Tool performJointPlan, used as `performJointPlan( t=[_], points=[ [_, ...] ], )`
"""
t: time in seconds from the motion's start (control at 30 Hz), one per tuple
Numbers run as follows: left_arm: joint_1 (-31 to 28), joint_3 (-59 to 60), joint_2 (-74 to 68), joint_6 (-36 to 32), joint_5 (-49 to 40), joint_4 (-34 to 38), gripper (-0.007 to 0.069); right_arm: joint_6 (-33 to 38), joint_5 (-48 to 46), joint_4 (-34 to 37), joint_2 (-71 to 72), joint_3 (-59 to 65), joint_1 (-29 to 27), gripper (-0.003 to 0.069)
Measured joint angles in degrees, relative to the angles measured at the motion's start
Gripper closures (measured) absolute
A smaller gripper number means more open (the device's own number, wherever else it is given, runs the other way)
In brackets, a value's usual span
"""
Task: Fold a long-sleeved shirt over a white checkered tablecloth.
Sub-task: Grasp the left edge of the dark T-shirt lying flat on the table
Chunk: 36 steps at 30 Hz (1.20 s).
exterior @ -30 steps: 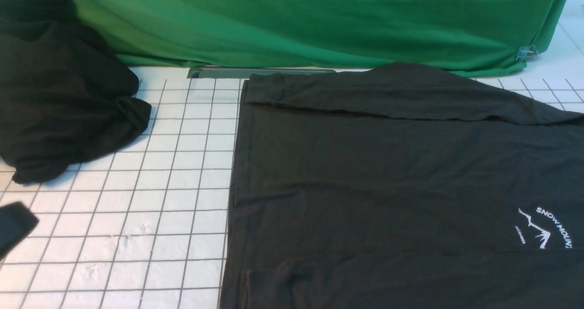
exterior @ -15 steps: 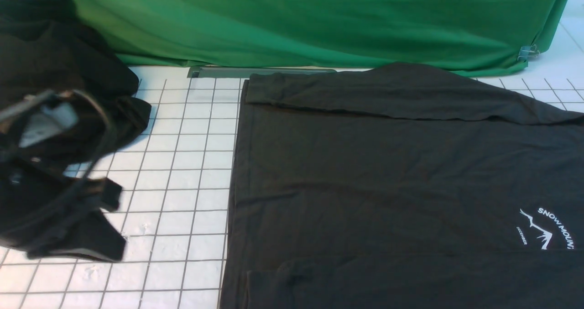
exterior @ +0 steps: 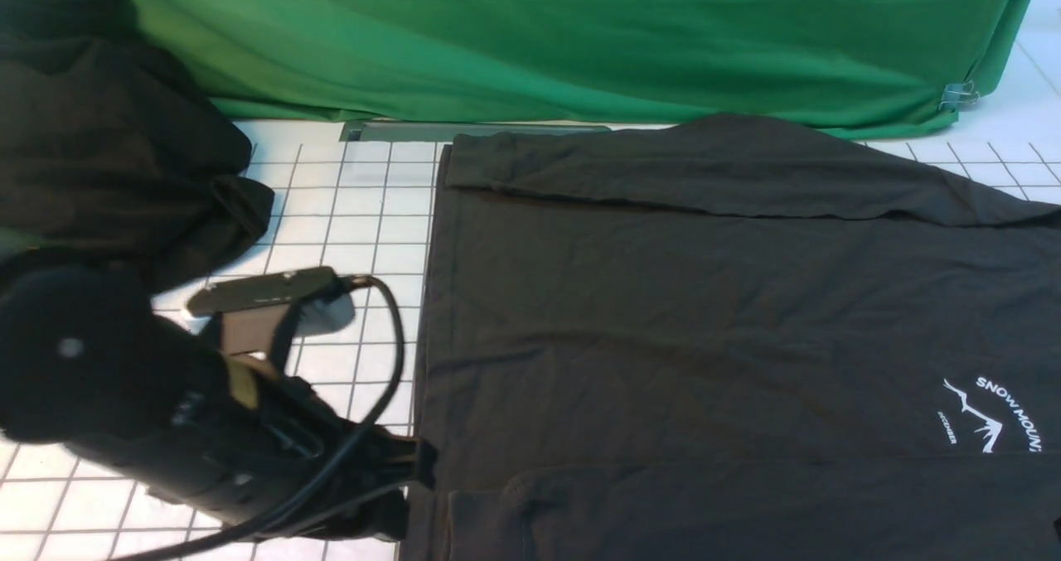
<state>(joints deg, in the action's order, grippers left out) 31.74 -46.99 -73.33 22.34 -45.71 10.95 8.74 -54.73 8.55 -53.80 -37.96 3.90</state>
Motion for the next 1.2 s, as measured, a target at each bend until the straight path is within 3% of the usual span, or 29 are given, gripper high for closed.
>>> performJointPlan(
  t=[0.13,0.37,0.63,1.0,1.1,1.2],
  points=[
    [-1.8,-2.0,-6.3,-0.1,0.7,-0.6,0.0207,0.0,0.9,0.0,0.0,0.0,0.0,0.0578],
    [-2.9,-7.7,-15.9,-7.3,1.5,1.9,0.0200,0.0,1.1,0.0,0.0,0.0,0.0,0.0562],
    [-2.9,-11.1,-26.5,-20.3,2.6,10.6,0.0281,0.0,1.3,0.0,0.0,0.0,0.0,0.0546],
    [-2.9,-11.3,-29.9,-27.1,3.2,16.3,0.0309,-0.1,1.3,0.0,0.0,0.0,0.0,0.0535],
    [-2.9,-11.3,-29.9,-27.1,3.6,16.3,0.0351,-0.1,1.4,0.0,0.0,0.0,0.0,0.0533],
    [-2.9,-11.3,-29.9,-27.3,3.5,16.2,0.0461,-0.1,1.4,0.0,0.0,0.0,0.0,0.0529]
  ],
)
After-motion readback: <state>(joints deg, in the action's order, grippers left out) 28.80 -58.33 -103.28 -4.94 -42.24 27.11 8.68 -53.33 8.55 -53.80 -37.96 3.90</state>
